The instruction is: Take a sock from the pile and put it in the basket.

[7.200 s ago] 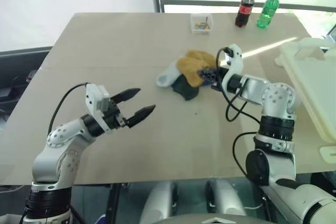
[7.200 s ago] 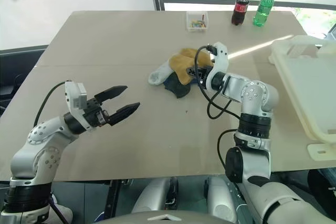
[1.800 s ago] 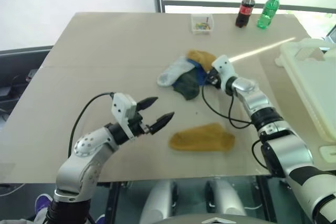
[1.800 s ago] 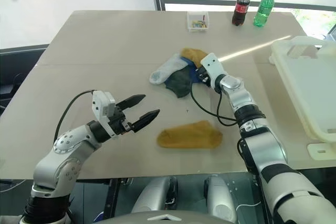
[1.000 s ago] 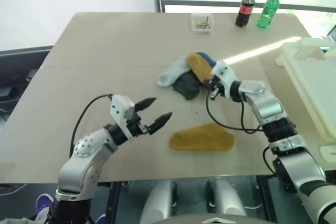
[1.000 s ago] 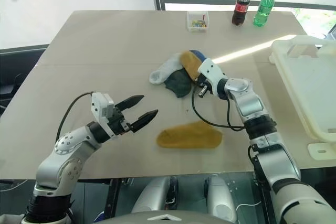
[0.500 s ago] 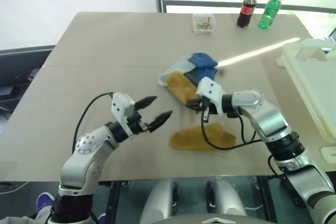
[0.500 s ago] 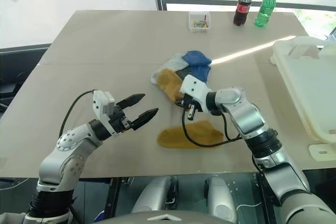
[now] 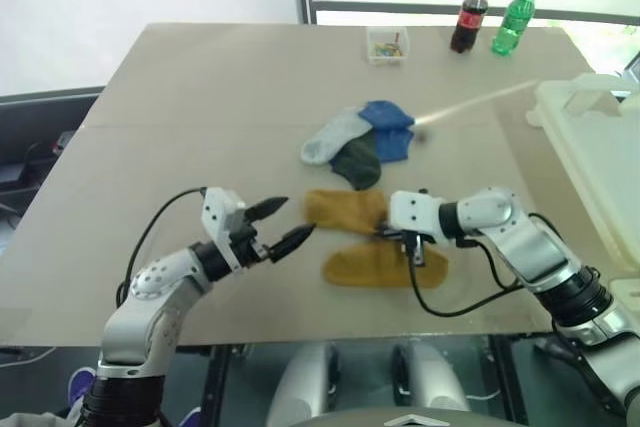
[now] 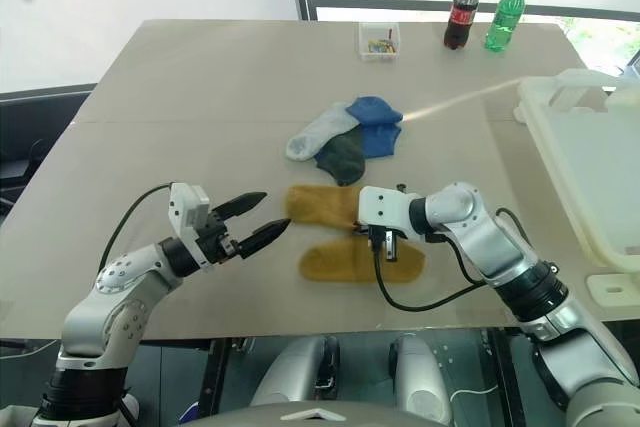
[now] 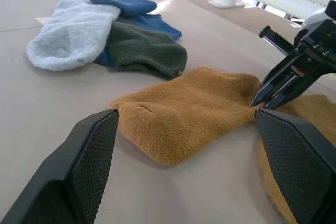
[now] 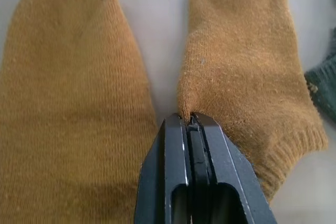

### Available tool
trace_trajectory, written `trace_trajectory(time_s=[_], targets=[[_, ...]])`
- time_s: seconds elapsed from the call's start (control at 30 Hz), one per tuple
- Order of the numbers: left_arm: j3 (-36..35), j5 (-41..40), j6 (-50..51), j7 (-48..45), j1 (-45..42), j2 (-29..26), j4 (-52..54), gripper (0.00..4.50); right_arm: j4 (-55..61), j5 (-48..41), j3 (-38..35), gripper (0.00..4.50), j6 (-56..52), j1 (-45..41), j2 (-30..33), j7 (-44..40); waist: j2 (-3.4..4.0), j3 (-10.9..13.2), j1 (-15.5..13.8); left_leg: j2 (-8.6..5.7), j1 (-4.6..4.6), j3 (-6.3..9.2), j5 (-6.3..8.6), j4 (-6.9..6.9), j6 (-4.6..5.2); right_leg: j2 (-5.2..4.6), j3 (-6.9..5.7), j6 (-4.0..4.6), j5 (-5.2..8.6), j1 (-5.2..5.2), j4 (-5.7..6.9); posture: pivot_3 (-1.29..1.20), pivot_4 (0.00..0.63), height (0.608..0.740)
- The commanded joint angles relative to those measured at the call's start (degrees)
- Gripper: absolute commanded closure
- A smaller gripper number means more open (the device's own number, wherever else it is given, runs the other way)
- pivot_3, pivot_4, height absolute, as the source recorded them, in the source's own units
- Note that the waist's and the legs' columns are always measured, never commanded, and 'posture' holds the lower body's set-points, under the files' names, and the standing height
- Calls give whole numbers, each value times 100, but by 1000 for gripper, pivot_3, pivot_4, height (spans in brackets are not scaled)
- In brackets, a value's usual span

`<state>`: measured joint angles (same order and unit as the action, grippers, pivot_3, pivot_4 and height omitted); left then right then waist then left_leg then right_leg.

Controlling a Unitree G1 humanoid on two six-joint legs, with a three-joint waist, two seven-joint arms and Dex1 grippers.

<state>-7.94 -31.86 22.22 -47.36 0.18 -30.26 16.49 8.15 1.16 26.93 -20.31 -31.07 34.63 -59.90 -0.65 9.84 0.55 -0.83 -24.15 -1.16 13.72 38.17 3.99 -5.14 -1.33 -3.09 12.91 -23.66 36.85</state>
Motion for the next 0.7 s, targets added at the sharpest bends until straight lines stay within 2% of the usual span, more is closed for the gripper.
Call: trace_trajectory(time_s=[0.03, 0.13, 0.23, 0.3, 0.33, 0.4, 0.5, 0.7], targets=[[39, 9, -22, -95, -88, -79, -27, 86, 195, 17, -310, 4466, 354, 75, 42, 156, 0, 0, -10, 0, 0, 0, 0, 0, 0, -1, 0, 0, 0, 1, -1, 0, 150, 729], [84, 162, -93, -48, -214, -78, -189, 86, 322, -335, -540, 4466, 79, 98, 16, 7, 0, 0, -21, 0, -1, 1, 0, 0, 0, -2, 5, 3, 1, 1, -1, 0, 150, 729], [135, 234, -80, -70, -298, -111, -267, 86, 517, -557, -733, 3649, 26, 193, 76, -70, 0, 0, -21, 0, -1, 4, 1, 0, 1, -2, 7, 1, 0, 1, -1, 0, 150, 729], [178, 256, -32, -58, -402, -107, -315, 86, 638, -626, -923, 2658, -24, 294, 17, 140, -1, 0, -24, 0, -3, 5, 1, 0, 1, -3, 15, -2, -1, 1, -3, 0, 150, 729], [214, 287, -11, -51, -474, -110, -361, 86, 756, -762, -1032, 2302, -161, 368, 14, 162, 0, 0, -29, 0, -4, 5, 1, 0, 1, -3, 16, -2, -1, 1, -3, 0, 150, 729], [284, 380, -2, -20, -641, -109, -483, 86, 1114, -1238, -1293, 2302, -529, 558, 54, 49, -1, 0, -63, 0, -10, 8, 1, 0, 1, -4, 15, -1, -1, 0, -3, 0, 150, 729], [333, 451, 25, 10, -844, -87, -668, 86, 1348, -1690, -1644, 2302, -1367, 620, -119, 384, 0, 0, -93, 0, -12, 11, 2, 0, 2, -6, 14, -2, -1, 0, -3, 0, 150, 729], [577, 539, 405, 151, -1156, -24, -851, 86, 664, -1361, -1609, 2302, -2249, 460, -615, 1523, -2, -2, -114, 1, -17, 10, 3, -1, -1, -9, 18, 4, 1, -13, -2, 0, 150, 729]])
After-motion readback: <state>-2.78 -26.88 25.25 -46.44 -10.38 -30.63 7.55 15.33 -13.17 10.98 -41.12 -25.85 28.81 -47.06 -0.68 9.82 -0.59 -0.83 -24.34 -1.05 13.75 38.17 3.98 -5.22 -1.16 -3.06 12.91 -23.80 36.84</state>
